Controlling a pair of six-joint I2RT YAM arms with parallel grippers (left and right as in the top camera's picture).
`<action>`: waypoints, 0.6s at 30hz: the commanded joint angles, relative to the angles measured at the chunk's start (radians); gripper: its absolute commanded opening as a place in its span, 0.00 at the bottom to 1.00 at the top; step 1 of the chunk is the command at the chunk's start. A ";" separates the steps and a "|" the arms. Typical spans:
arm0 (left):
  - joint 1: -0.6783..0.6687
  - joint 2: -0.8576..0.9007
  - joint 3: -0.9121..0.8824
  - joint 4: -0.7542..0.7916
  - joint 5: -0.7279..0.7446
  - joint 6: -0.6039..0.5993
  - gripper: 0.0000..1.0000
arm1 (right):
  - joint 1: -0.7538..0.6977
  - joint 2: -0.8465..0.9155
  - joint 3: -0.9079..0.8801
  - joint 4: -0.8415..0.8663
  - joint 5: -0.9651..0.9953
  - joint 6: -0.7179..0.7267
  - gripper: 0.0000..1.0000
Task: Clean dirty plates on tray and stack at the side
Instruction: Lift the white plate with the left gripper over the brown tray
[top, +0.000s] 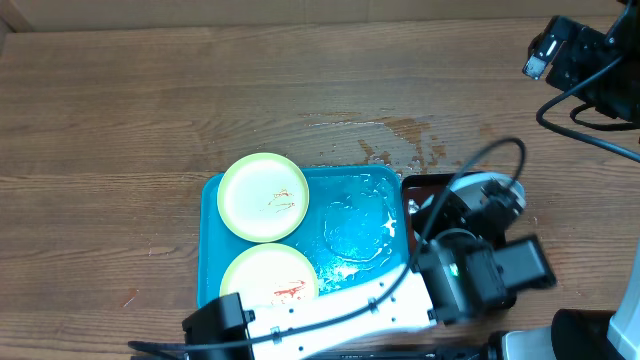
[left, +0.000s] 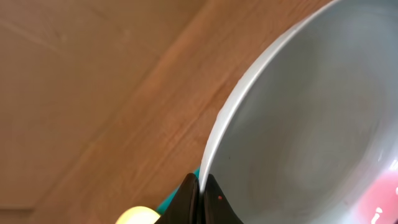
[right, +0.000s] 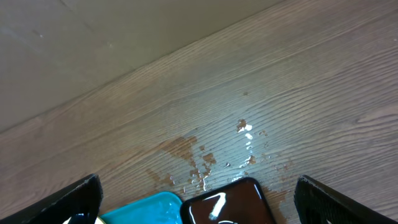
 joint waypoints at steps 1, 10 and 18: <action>-0.040 0.006 0.034 0.012 -0.174 0.023 0.04 | -0.004 -0.016 0.021 0.007 -0.011 -0.008 1.00; -0.051 0.006 0.034 0.017 -0.296 0.026 0.04 | -0.004 -0.016 0.021 0.008 -0.034 -0.008 1.00; -0.055 0.008 0.033 0.036 -0.376 0.044 0.04 | -0.004 -0.016 0.021 0.002 -0.034 -0.008 1.00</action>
